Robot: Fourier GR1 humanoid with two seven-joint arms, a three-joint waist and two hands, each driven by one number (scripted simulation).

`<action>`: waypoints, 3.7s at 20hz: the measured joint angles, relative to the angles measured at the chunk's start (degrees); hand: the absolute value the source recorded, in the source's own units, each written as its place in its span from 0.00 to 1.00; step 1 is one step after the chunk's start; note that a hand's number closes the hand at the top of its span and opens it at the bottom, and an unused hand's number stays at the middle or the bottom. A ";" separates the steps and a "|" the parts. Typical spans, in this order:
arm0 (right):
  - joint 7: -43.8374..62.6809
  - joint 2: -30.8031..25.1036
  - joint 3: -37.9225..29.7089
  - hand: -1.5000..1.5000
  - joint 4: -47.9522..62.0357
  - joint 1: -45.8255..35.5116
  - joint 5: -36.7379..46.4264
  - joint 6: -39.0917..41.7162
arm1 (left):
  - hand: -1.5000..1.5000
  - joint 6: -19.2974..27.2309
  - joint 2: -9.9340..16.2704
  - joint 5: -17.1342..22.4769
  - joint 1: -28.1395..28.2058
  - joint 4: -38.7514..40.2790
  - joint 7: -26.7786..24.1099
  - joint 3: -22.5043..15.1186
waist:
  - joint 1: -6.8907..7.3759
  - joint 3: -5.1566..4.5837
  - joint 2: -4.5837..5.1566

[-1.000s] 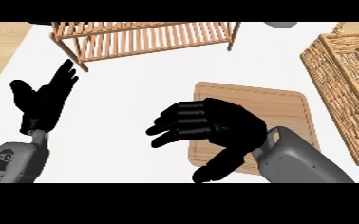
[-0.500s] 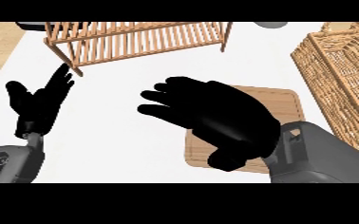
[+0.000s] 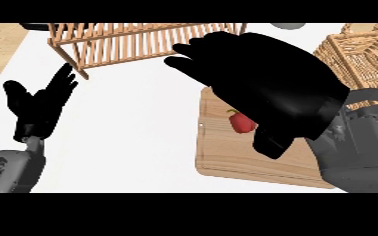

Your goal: Pick the bell pepper from the cutting board and place it in the basket

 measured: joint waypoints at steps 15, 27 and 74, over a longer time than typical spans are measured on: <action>-2.24 -7.10 -19.34 0.00 -2.94 9.00 -17.66 14.54 | 0.50 -1.14 -1.45 -1.41 1.22 -1.67 0.17 1.67 | 0.21 0.18 0.56; -28.69 -1.23 -17.34 0.00 -1.28 27.59 9.27 5.56 | 0.50 -2.31 -3.57 -3.43 0.69 -1.02 -0.16 2.47 | 0.94 0.23 0.87; -59.06 14.37 -15.09 0.00 29.58 34.61 48.18 -12.52 | 0.50 -9.09 -8.36 -10.73 -0.10 -0.62 1.38 10.93 | 0.62 0.17 0.66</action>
